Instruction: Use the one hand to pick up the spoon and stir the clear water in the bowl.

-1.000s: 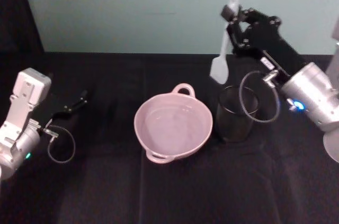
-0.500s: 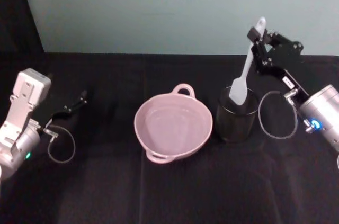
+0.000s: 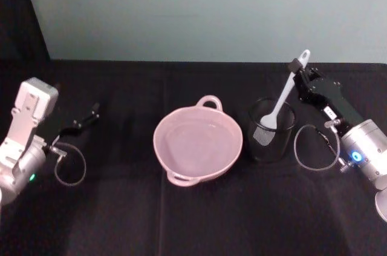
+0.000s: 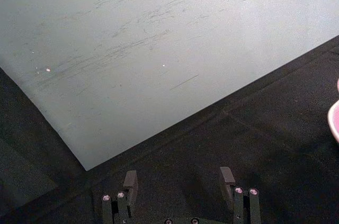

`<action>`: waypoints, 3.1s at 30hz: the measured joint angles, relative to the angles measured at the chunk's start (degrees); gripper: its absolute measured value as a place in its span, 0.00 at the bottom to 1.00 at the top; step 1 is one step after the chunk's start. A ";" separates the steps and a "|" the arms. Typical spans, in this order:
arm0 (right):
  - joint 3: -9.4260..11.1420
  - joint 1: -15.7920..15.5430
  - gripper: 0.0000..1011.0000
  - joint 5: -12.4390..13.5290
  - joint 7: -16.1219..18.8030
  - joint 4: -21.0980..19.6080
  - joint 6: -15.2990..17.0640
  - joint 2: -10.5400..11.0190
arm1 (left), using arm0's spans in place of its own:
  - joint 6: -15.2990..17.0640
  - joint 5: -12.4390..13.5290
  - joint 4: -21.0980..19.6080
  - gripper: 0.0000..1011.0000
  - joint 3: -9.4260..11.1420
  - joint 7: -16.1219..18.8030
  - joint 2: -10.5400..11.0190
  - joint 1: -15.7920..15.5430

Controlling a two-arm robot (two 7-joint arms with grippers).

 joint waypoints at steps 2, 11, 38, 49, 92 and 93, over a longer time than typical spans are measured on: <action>0.11 0.07 0.11 1.06 0.18 0.74 0.29 -0.15 | 0.00 0.00 0.00 1.00 0.00 0.00 0.00 0.00; 0.27 0.43 0.11 5.35 0.69 3.47 0.87 -0.44 | 0.00 0.00 0.00 1.00 0.00 0.00 0.00 0.00; 0.60 -3.58 0.73 11.00 -2.67 0.35 2.51 2.10 | 0.00 0.00 0.00 1.00 0.00 0.00 0.00 0.00; 2.12 -11.43 0.99 10.23 -8.09 -11.07 9.01 10.42 | 0.00 0.00 0.00 1.00 0.00 0.00 0.00 0.00; -9.01 3.17 0.99 -23.06 -20.75 7.94 -0.07 9.34 | -0.01 0.00 0.00 1.00 0.00 0.00 0.00 0.00; -8.99 3.10 0.99 -23.01 -20.74 7.88 0.00 9.37 | -0.01 0.00 0.00 1.00 0.00 0.00 0.00 0.00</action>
